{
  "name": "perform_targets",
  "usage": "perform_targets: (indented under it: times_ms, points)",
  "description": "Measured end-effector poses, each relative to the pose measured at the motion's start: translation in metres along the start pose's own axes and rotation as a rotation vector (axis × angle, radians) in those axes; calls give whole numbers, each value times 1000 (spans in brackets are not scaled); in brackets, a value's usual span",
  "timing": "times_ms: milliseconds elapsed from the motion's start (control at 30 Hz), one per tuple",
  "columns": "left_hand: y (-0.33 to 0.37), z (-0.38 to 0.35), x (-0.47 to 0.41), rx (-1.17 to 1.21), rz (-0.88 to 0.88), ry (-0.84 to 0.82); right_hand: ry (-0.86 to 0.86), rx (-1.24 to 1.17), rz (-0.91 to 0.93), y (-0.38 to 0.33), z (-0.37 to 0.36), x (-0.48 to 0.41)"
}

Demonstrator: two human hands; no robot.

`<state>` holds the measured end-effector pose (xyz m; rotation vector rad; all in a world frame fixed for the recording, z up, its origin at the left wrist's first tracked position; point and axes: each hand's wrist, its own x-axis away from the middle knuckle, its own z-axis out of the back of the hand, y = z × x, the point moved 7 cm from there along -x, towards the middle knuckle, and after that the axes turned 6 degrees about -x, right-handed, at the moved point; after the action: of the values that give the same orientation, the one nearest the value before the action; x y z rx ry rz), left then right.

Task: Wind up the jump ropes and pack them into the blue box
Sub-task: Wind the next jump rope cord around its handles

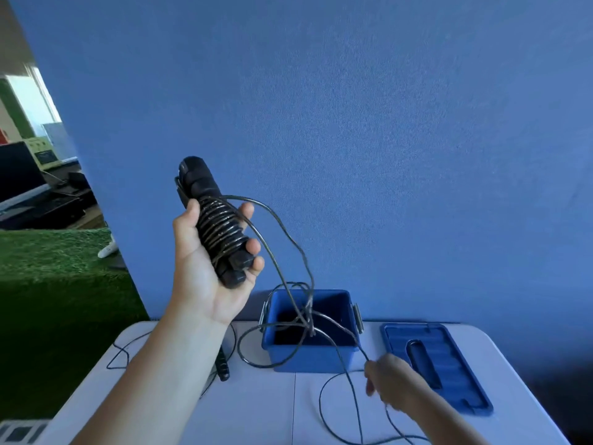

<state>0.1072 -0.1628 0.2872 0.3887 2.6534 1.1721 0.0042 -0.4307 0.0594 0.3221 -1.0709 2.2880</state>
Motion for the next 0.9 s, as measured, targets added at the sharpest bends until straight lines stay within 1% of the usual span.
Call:
perform_targets:
  times_ms: [100, 200, 267, 367, 400, 433, 467, 500, 533, 633, 733, 767, 800, 867, 900]
  points:
    - [-5, -18, 8, 2, -6, -22, 55, 175, 157, -38, 4, 9]
    - [-7, -34, 14, -8, -19, -62, 180, 256, 420, -82, 10, 34]
    - [-8, -40, 16, -16, -21, -68, 229, 344, 587, -106, 10, 55]
    - [-9, -42, 17, -17, -21, -75, 177, 526, 677, -126, 1, 71]
    - [-8, -43, 18, -13, -22, -81, 161, 529, 723, -134, -2, 77]
    - [-9, -44, 17, -2, -19, -87, 144, 466, 798, -143, -3, 84]
    - [-9, -45, 18, 9, -15, -92, 132, 336, 878, -153, -2, 93]
    - [-9, -46, 18, 9, -15, -95, 109, 169, 918, -160, 1, 99]
    - [-8, -48, 19, 4, -16, -100, 64, 32, 903, -164, 3, 100]
    - [-7, -46, 18, -21, -30, -93, -60, -266, 800, -167, 8, 96]
    - [-6, -42, 19, -22, -39, -88, -224, -750, 656, -161, 14, 88]
    - [-6, -39, 17, -15, -40, -96, -258, -822, 638, -159, 15, 86]
    - [-5, -41, 19, -11, -44, -103, -263, -819, 657, -157, 17, 85]
    - [-3, -36, 16, -6, -56, -101, -241, -707, 723, -153, 20, 83]
    - [-2, -35, 16, -1, -59, -109, -192, -612, 748, -149, 21, 81]
